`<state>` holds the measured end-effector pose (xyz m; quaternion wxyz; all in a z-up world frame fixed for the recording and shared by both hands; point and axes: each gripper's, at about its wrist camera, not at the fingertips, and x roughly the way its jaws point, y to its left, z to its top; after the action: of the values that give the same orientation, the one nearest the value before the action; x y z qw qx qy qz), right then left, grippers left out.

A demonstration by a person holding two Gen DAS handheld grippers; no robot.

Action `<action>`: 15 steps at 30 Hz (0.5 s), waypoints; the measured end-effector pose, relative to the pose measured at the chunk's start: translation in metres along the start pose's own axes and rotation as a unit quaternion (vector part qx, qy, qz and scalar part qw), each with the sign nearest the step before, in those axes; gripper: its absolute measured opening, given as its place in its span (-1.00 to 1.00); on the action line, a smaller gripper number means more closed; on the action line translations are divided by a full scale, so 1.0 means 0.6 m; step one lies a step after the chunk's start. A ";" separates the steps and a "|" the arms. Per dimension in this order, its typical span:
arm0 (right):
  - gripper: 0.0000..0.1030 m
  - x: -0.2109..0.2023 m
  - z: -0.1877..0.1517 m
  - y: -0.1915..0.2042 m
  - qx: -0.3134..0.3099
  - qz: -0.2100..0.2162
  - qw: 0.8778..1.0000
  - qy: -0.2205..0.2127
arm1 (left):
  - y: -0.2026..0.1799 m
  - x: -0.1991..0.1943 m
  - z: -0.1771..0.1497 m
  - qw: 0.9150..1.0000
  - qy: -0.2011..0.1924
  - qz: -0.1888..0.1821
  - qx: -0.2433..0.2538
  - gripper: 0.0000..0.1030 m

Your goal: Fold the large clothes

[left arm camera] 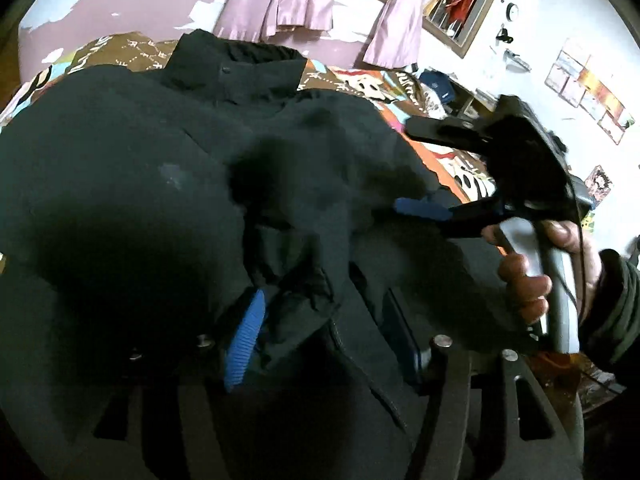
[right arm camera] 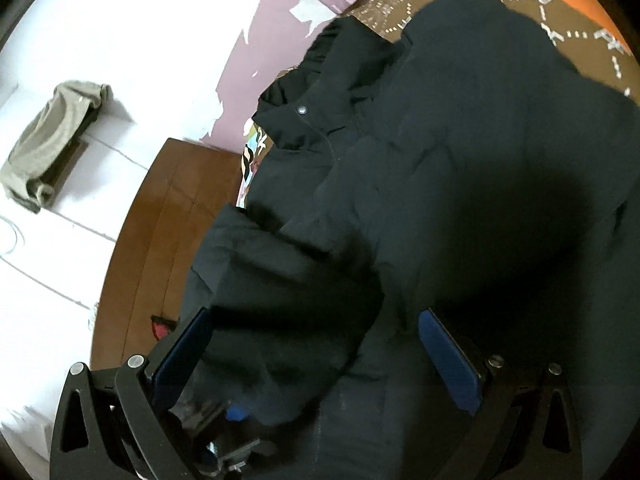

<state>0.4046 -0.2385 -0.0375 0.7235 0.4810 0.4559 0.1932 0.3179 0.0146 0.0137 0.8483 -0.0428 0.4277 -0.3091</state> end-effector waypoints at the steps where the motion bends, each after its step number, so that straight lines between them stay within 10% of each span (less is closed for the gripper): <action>1: 1.00 0.004 0.000 -0.002 0.009 0.006 1.000 0.002 | 0.002 0.001 0.000 1.000 -0.001 0.003 0.002 0.07; 8: 0.99 -0.007 -0.021 -0.010 0.029 0.005 1.000 -0.011 | 0.009 -0.050 -0.004 0.998 -0.040 -0.025 -0.029 0.23; 10: 0.69 -0.005 -0.027 -0.007 0.019 -0.020 1.000 -0.005 | 0.017 -0.068 -0.004 0.997 -0.054 -0.027 -0.044 0.23; 12: -0.49 -0.005 -0.031 0.003 -0.008 -0.063 0.998 0.006 | 0.024 -0.087 -0.002 0.996 -0.070 -0.015 -0.058 0.23; 15: -0.79 -0.024 -0.031 0.018 -0.039 -0.087 0.995 0.004 | 0.042 -0.121 0.004 0.991 -0.104 0.016 -0.077 0.24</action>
<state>0.3832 -0.2343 -0.0236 0.7541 0.4104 0.4906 0.1489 0.2998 0.0750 0.0573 0.8873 -0.1337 0.3600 -0.2554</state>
